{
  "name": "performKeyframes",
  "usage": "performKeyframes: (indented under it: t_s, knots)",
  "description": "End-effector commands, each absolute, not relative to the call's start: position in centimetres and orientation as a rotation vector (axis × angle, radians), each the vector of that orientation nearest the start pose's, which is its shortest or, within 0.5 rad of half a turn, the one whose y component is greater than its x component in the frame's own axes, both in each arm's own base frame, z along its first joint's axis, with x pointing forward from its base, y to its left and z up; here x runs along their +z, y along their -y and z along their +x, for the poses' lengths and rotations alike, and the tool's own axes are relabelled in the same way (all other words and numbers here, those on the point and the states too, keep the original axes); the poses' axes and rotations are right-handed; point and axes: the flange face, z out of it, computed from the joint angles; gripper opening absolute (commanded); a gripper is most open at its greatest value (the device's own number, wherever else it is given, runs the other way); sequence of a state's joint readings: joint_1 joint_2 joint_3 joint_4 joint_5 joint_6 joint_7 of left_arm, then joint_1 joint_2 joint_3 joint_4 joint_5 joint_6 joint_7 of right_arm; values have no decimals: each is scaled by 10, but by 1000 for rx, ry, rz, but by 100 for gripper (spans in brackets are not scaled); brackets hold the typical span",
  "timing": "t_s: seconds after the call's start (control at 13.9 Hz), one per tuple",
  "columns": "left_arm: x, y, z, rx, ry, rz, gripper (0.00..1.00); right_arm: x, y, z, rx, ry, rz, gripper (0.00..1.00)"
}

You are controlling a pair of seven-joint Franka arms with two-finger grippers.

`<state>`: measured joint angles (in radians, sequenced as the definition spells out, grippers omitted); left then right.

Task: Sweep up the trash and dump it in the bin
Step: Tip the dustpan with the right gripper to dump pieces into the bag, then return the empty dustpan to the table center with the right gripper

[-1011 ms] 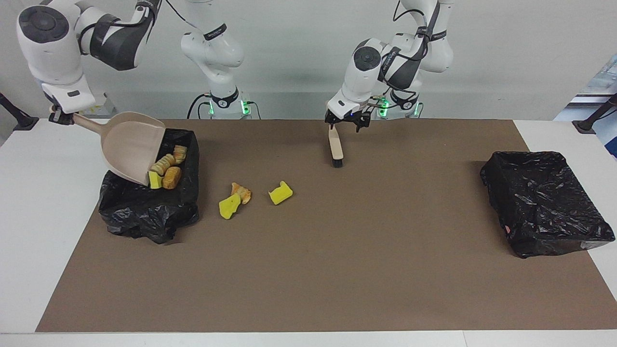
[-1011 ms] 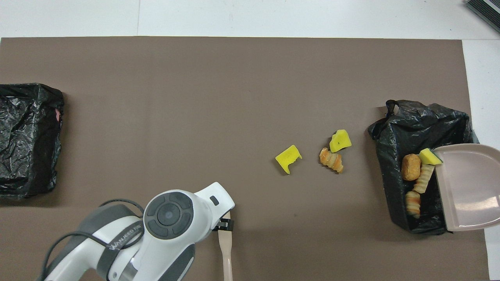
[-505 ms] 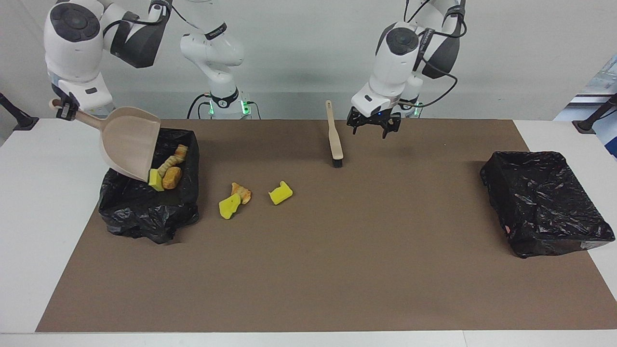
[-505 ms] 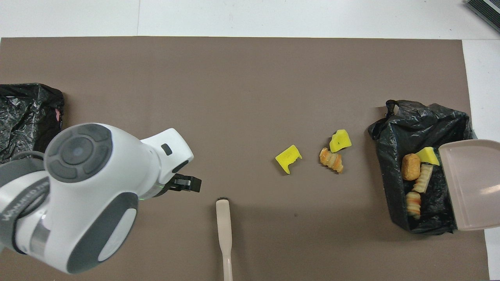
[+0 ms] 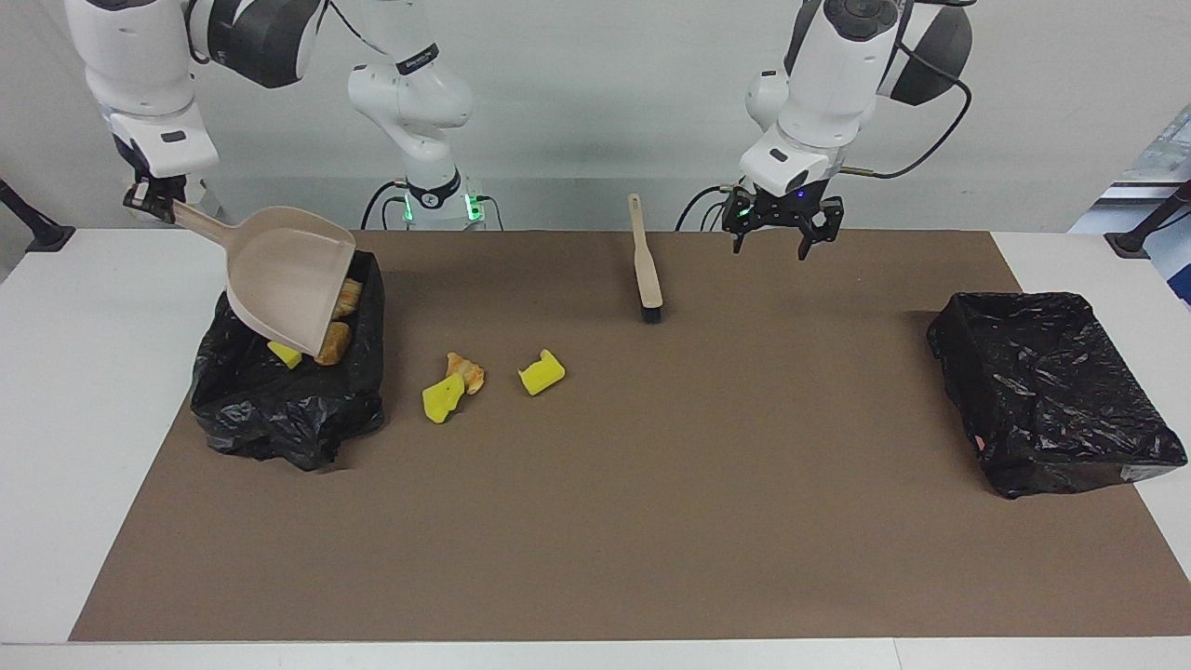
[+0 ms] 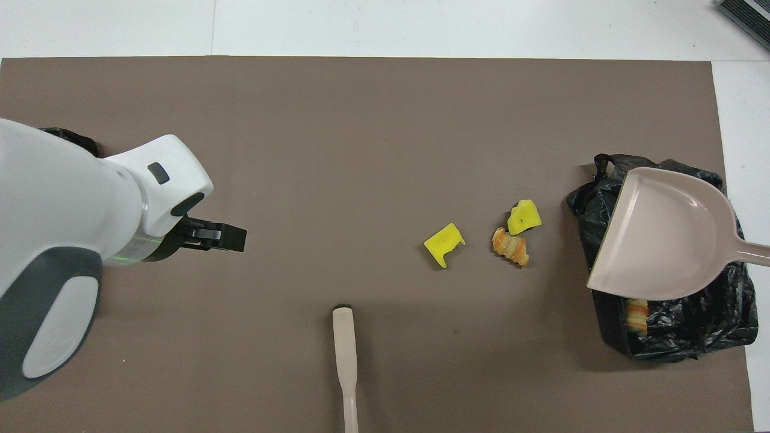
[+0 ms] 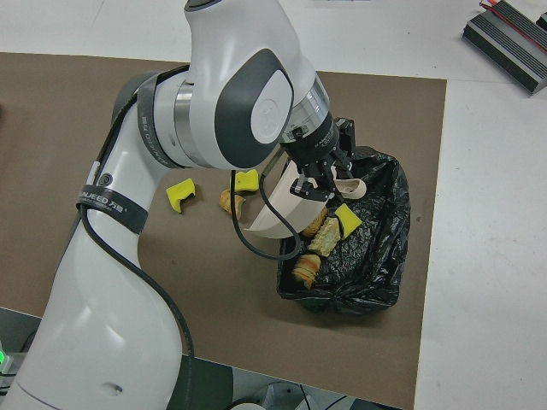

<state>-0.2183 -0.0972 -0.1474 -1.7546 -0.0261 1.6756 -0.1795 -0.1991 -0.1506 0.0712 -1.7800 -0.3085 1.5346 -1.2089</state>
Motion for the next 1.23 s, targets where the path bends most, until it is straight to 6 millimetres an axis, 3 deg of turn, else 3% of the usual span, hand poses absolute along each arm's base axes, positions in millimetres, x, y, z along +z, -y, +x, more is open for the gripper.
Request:
performKeyframes:
  t_s: [0.0,0.22,0.65,0.94,1.15]
  knots:
    - [614,177,507,-21,-266,-3136,100,600,59,487,344,1310,-3011,0]
    - [621,156,511,-17,-340,-3122,100,584,-8,504,185,912,-3104,0]
    - [662,98,527,11,-317,-3133,100,540,-149,543,-58,499,-3115,0]
    - [668,70,538,52,-252,-3144,100,504,-262,540,-161,206,-3074,0]
    - [674,53,534,34,-313,-3135,100,461,-351,531,-171,97,-3053,0]
